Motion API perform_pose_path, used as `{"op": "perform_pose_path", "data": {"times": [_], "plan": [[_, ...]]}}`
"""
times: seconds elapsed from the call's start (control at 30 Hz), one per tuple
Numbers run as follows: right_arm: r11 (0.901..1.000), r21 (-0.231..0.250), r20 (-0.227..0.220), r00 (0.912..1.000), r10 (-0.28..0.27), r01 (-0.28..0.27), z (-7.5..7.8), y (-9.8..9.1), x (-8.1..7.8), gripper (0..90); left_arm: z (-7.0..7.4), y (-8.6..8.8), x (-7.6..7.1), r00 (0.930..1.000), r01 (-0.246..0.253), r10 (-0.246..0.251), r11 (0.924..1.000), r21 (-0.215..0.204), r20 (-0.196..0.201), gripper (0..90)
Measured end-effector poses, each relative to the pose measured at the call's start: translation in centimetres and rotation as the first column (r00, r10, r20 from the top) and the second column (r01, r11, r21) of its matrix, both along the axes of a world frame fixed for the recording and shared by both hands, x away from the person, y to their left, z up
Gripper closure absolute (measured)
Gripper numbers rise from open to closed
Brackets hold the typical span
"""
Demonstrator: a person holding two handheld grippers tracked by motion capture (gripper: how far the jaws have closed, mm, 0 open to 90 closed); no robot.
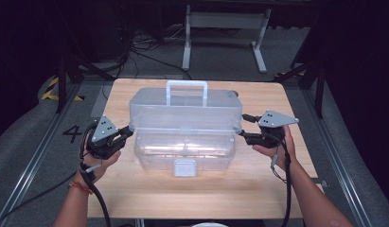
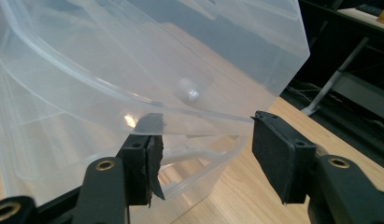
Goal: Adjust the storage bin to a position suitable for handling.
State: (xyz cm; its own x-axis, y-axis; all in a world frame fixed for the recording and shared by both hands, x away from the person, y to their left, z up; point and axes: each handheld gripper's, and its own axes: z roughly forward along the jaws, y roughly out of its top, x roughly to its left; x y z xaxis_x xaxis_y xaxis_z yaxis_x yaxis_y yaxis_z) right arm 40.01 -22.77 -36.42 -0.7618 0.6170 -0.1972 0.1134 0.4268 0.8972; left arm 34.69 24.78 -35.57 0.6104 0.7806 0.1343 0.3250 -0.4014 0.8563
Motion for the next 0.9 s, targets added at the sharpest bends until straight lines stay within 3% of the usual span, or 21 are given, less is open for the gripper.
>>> {"op": "perform_pose_path", "data": {"times": [0.2,0.5,0.63,0.77,0.9], "plan": [[0.9999,0.014,0.022,0.9998,-0.005,0.005,0.3,0.1,-0.1,44.7,0.2,0.5,-0.2,0.9998,-0.012,0.012,0.9999,-0.012,0.014,82.4],[0.9993,0.03,0.059,0.998,-0.023,0.021,0.7,0.3,-0.3,49.4,0.0,1.0,-0.6,0.9997,-0.019,0.019,0.9998,0.01,0.012,80.4],[0.9984,0.055,0.065,0.9977,-0.018,0.014,0.9,0.3,-0.1,54.9,-0.5,1.4,-0.9,0.9997,-0.024,0.024,0.9988,0.042,-0.007,76.8],[0.9967,0.08,0.075,0.997,-0.02,0.014,1.1,0.4,0.0,61.9,-1.0,2.1,-1.4,0.9991,-0.036,0.037,0.9983,0.047,-0.02,71.3],[0.9955,0.093,0.087,0.9957,-0.029,0.021,1.4,0.5,0.0,63.8,-1.8,3.1,-1.9,0.9978,-0.045,0.049,0.9965,0.07,-0.045,67.5]]}}
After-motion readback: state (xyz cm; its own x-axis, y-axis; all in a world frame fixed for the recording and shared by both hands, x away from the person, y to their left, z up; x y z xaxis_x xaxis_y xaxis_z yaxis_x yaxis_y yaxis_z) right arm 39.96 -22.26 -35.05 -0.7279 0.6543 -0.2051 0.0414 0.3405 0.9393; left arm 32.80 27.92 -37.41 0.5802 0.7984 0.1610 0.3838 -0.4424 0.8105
